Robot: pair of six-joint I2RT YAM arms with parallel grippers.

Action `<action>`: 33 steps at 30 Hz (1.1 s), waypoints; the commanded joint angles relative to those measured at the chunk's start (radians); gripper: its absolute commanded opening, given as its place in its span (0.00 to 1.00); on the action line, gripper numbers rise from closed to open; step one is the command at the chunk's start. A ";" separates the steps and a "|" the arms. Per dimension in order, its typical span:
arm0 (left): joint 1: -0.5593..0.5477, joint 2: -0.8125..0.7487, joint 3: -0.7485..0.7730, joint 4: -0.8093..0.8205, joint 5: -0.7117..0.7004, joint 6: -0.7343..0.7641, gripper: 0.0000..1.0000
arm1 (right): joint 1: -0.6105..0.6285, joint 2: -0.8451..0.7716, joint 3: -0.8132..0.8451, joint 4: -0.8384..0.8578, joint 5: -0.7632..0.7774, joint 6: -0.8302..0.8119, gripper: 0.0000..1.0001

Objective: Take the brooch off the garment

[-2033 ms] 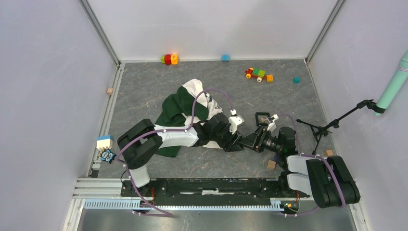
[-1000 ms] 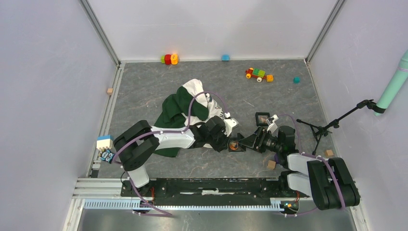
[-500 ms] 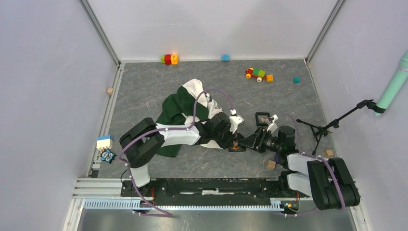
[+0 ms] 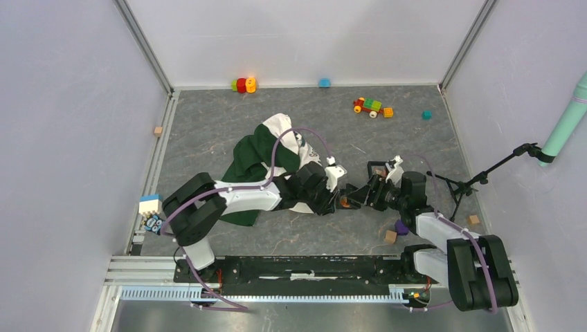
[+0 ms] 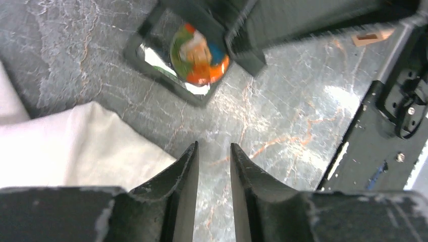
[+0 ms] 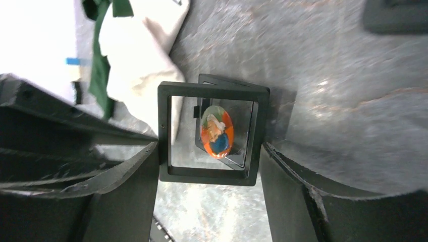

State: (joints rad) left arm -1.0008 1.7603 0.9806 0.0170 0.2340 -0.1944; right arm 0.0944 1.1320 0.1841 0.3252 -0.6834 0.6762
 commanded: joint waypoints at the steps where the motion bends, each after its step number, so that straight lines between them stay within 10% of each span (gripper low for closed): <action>1: 0.008 -0.127 -0.059 0.066 -0.016 -0.053 0.38 | -0.019 -0.051 0.078 -0.179 0.152 -0.159 0.54; 16: 0.138 -0.430 -0.273 0.040 -0.119 -0.149 0.43 | -0.021 -0.109 0.184 -0.421 0.504 -0.330 0.59; 20: 0.166 -0.510 -0.296 -0.008 -0.149 -0.145 0.46 | -0.021 -0.086 0.207 -0.430 0.507 -0.337 0.85; 29: 0.298 -0.803 -0.382 -0.145 -0.420 -0.173 0.99 | -0.021 -0.159 0.347 -0.521 0.602 -0.412 0.93; 33: 0.411 -0.931 -0.412 -0.184 -0.524 -0.140 1.00 | -0.021 -0.232 0.325 -0.449 0.714 -0.488 0.93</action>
State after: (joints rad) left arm -0.6674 0.9249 0.5858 -0.1230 -0.1223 -0.3401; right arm 0.0765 0.9699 0.4927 -0.1925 -0.0914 0.2806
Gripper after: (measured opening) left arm 0.995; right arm 0.929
